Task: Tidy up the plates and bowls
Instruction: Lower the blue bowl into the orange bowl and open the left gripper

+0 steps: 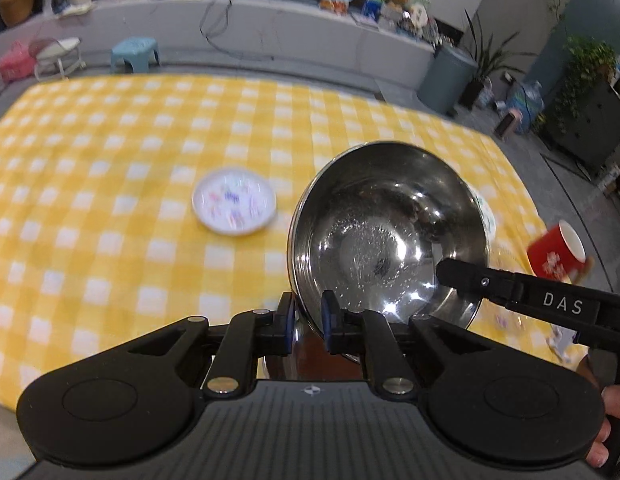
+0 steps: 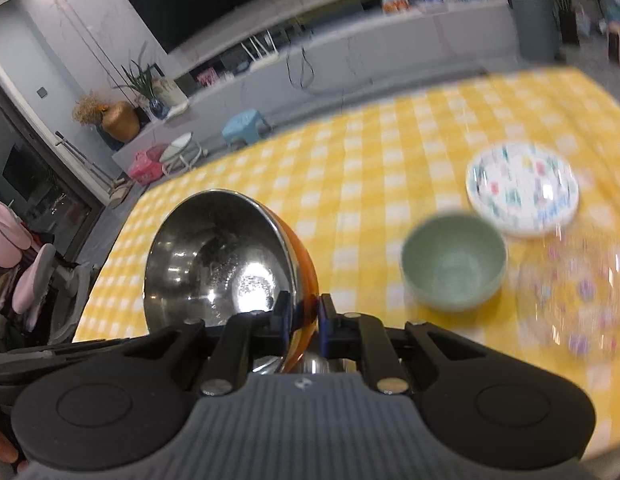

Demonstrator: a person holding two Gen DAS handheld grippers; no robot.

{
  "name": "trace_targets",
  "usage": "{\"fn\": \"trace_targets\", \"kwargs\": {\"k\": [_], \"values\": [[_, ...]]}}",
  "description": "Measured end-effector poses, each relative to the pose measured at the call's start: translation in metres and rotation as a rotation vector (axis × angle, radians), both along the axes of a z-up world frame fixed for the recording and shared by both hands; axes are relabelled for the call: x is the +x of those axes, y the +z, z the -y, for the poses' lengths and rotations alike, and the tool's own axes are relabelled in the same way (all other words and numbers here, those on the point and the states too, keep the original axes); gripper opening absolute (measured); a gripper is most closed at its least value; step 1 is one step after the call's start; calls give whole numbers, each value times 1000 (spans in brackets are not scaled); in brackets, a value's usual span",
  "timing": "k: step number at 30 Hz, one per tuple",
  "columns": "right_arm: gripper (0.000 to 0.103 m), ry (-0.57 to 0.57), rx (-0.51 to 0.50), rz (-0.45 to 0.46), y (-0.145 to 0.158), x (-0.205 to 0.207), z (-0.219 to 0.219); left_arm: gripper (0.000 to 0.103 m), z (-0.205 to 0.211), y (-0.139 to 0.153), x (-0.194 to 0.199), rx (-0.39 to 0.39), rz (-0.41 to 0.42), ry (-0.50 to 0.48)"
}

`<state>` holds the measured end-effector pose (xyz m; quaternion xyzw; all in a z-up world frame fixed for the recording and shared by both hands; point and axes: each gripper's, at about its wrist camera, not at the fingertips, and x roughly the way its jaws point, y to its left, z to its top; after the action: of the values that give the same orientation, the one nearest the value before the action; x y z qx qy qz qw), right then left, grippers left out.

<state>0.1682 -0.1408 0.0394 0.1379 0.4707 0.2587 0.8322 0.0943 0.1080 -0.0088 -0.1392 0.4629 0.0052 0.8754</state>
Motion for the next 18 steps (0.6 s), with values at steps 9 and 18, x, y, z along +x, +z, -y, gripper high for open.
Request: {"fn": "trace_targets", "kwargs": {"k": [9, 18], "values": [[15, 40, 24, -120, -30, -23, 11, 17, -1, -17, -11, -23, -64, -58], [18, 80, -1, -131, -38, -24, 2, 24, 6, -31, -9, 35, -120, -81]]}}
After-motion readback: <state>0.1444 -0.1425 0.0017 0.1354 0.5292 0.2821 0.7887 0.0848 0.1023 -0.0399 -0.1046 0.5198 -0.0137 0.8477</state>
